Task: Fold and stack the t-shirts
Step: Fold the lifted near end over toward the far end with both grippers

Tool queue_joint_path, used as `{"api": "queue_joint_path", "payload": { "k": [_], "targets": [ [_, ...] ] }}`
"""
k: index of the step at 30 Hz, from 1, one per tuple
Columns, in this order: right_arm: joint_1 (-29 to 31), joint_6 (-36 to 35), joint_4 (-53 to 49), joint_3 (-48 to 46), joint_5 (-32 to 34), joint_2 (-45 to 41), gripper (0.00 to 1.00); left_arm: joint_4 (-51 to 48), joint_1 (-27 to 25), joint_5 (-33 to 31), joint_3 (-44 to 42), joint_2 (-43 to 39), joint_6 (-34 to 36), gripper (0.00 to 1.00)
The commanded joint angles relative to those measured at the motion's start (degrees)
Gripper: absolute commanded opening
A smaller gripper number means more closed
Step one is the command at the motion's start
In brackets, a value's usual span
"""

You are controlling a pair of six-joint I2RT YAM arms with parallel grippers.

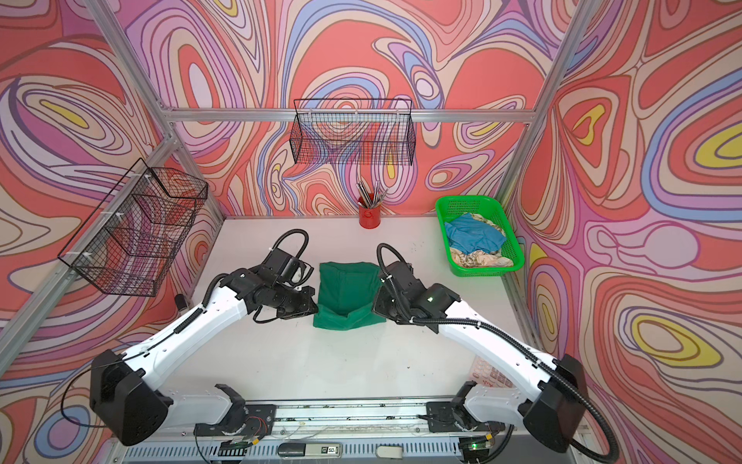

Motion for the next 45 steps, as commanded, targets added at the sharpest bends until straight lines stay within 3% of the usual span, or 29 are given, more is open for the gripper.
{"api": "queue_joint_path", "payload": {
  "k": [1, 8, 22, 31, 40, 41, 43, 44, 45],
  "targets": [
    [-3.7, -6.1, -0.7, 3.2, -2.8, 3.2, 0.0, 0.2, 2.2, 0.9, 4.1, 3.1, 2.8, 0.0],
    [-11.1, -13.1, 1.0, 9.1, -7.4, 13.0, 0.0, 0.9, 6.2, 3.2, 11.9, 12.7, 6.0, 0.0],
    [-18.0, -19.8, 2.3, 22.7, -11.8, 32.8, 0.0, 2.4, 12.7, 6.8, 23.6, 29.0, 9.0, 0.0],
    [-19.9, -20.7, 4.4, 27.1, -12.5, 40.6, 0.0, 2.0, 14.9, 7.8, 32.6, 38.7, 10.7, 0.0],
    [-21.5, -20.9, 6.6, 28.9, -11.9, 44.5, 0.0, 3.1, 15.4, 6.6, 35.7, 43.5, 9.8, 0.01],
    [-21.7, -21.1, 7.3, 29.0, -11.6, 44.8, 0.1, 3.3, 15.6, 5.4, 36.0, 43.6, 9.4, 0.14],
    [-21.8, -21.5, 7.8, 29.6, -10.5, 44.5, 0.37, 4.2, 16.3, 2.0, 35.9, 42.5, 8.1, 0.26],
    [-21.7, -21.5, 8.2, 29.3, -9.8, 43.9, 0.47, 5.4, 16.7, 0.3, 35.0, 41.0, 7.4, 0.4],
    [-21.5, -21.1, 8.9, 28.2, -9.3, 42.9, 0.5, 6.9, 16.8, -1.0, 33.7, 39.5, 7.1, 0.5]
  ]
}}
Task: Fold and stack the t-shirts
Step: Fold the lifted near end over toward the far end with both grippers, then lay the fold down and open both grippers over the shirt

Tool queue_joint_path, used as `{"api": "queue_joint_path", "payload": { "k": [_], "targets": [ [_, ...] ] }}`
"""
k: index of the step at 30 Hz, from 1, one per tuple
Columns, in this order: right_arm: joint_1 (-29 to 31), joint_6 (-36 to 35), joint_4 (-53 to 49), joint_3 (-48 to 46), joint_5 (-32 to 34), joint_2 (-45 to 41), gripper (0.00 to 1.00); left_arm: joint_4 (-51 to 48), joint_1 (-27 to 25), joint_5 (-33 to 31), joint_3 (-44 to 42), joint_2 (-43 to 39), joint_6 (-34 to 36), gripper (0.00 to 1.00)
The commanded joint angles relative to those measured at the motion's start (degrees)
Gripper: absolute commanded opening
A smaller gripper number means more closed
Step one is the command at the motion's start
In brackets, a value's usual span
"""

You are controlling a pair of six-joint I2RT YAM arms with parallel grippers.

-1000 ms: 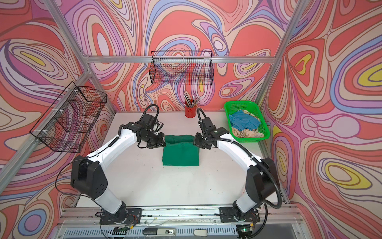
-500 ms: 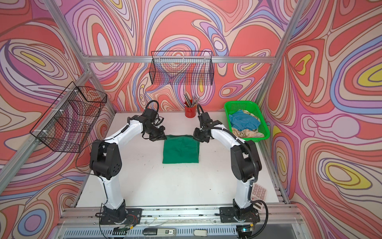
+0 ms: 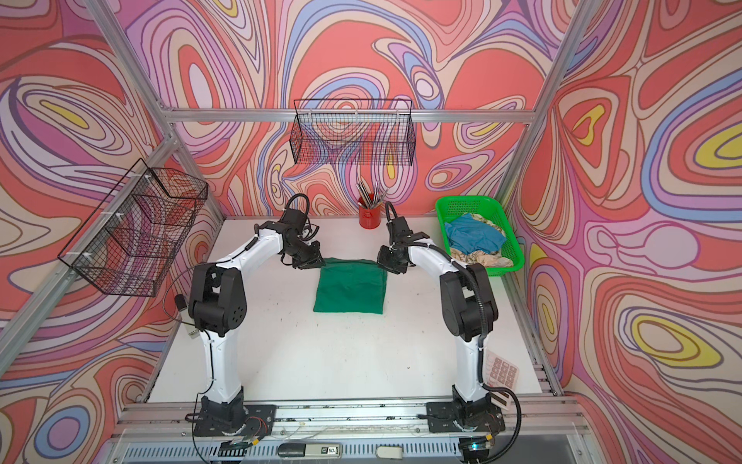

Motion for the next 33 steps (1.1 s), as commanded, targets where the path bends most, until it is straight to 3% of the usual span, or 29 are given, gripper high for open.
{"api": "queue_joint_path", "payload": {
  "k": [1, 5, 12, 17, 23, 33],
  "targets": [
    [-0.2, 0.1, 2.8, -0.8, 2.9, -2.2, 0.54, 4.1, 1.4, -6.2, -1.9, -4.6, -1.8, 0.57],
    [1.1, 3.3, 6.3, -6.2, 0.3, -6.0, 0.55, 6.8, 0.7, -5.6, -6.2, -9.3, -3.8, 0.62],
    [4.5, 6.6, 15.0, -9.6, -5.2, -4.3, 0.48, 10.6, -4.3, 1.5, -7.0, -5.9, -6.3, 0.53],
    [4.4, 4.8, 15.0, -4.0, -4.3, 1.0, 0.42, 13.1, -4.7, 3.6, -2.8, 0.1, -7.8, 0.47],
    [3.4, 2.5, 12.4, 0.1, -1.9, 7.7, 0.37, 14.4, -4.1, 0.2, -0.4, 4.9, -7.1, 0.45],
    [1.8, -0.8, 9.5, 1.6, 2.9, 10.8, 0.36, 17.4, -2.8, -1.6, -8.9, 6.9, -6.6, 0.41]
  ]
}}
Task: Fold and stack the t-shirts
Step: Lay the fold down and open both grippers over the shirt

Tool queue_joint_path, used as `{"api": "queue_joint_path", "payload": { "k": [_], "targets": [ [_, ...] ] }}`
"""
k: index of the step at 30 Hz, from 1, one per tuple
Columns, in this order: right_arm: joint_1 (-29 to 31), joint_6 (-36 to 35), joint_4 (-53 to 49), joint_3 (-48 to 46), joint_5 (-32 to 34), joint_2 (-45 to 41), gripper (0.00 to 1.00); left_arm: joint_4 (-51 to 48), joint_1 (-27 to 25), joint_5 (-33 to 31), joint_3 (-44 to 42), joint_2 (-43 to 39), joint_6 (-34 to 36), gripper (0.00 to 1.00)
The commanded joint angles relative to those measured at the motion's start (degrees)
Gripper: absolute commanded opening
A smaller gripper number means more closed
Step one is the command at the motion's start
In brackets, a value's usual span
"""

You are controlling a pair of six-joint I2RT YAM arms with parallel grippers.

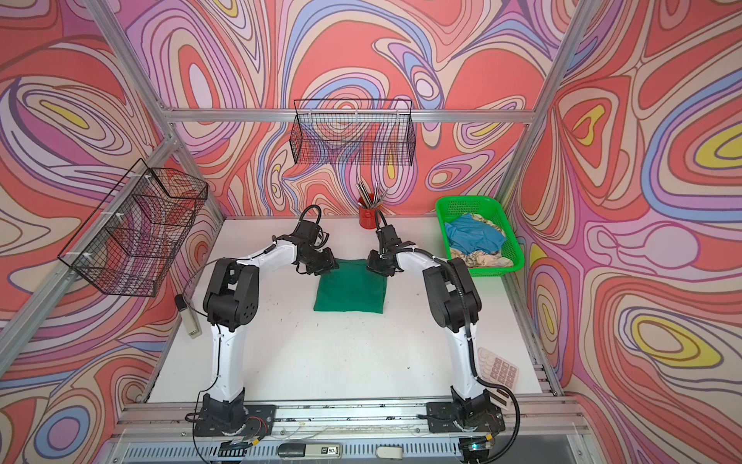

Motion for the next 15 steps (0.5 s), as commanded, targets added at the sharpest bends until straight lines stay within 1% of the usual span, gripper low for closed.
{"api": "queue_joint_path", "payload": {
  "k": [1, 4, 5, 9, 13, 15],
  "targets": [
    [-1.1, -2.0, -2.7, 1.4, 4.0, 2.3, 0.36, 0.2, 0.7, -2.2, -3.0, 0.7, 0.2, 0.41],
    [-1.1, -2.6, -3.5, 2.7, 3.8, 3.3, 0.36, 0.2, 0.8, -3.0, -3.7, 0.2, 0.6, 0.41],
    [-1.1, -2.9, -3.8, 3.4, 3.3, 3.7, 0.37, 0.2, 0.8, -3.0, -3.8, 0.0, 0.5, 0.42],
    [-1.0, -3.9, -5.5, 5.7, 3.7, 2.7, 0.43, 1.5, 1.0, -1.9, -3.0, -2.9, 0.5, 0.6],
    [-1.1, -4.6, -7.7, 6.1, 4.0, -1.4, 0.48, 2.9, 1.0, -1.1, -3.0, -8.5, 0.3, 0.73],
    [-1.1, -4.7, -8.8, 5.1, 3.8, -4.2, 0.5, 2.7, 1.1, -1.6, -3.5, -10.8, 1.2, 0.75]
  ]
}}
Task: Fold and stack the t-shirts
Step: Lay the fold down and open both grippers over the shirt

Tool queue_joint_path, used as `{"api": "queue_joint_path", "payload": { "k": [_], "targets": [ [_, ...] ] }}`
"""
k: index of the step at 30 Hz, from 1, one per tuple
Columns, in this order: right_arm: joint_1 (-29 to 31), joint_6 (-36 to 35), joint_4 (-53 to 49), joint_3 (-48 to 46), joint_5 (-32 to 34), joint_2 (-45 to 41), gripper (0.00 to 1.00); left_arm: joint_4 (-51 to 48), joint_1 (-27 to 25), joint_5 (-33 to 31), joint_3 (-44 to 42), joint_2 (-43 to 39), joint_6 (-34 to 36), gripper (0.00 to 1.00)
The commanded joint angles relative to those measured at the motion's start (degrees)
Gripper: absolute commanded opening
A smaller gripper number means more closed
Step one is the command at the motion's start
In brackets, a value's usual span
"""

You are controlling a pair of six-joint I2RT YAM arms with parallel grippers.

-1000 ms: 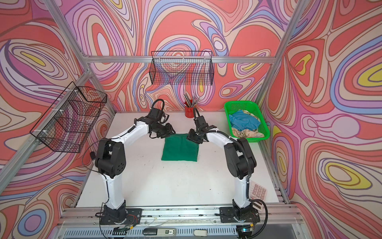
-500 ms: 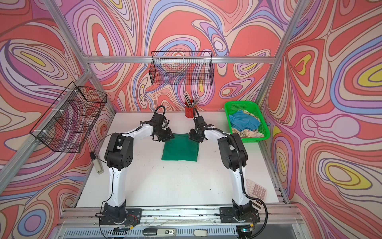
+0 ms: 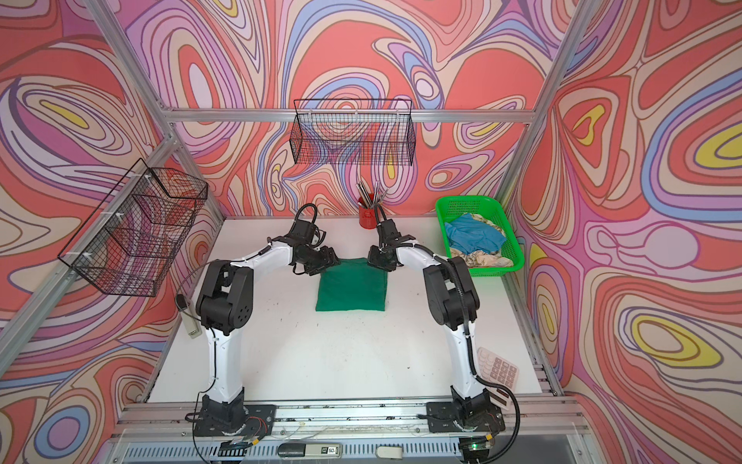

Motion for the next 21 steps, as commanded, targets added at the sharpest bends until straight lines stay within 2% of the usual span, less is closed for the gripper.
{"api": "queue_joint_path", "payload": {
  "k": [1, 4, 8, 17, 21],
  "targets": [
    [-0.4, -1.2, -3.7, -1.0, 1.5, -6.4, 0.51, -0.9, 0.4, -1.8, -0.5, -6.2, 2.3, 0.75],
    [-0.5, -1.4, -4.9, -4.3, 1.5, -11.6, 0.53, -6.4, 0.4, -3.9, -0.3, -7.0, 7.7, 0.76],
    [-0.5, -1.1, -6.3, -9.0, 1.2, -17.6, 0.54, -10.8, 0.4, -6.0, -2.6, -6.7, 11.8, 0.7],
    [-0.5, 0.5, -7.0, -16.9, 0.8, -26.3, 0.55, -10.4, -0.8, -7.2, -6.5, -4.0, 10.1, 0.56],
    [-0.5, 1.0, -6.9, -18.3, 1.2, -27.9, 0.55, -8.4, -0.8, -4.8, -7.8, -2.7, 7.5, 0.52]
  ]
}}
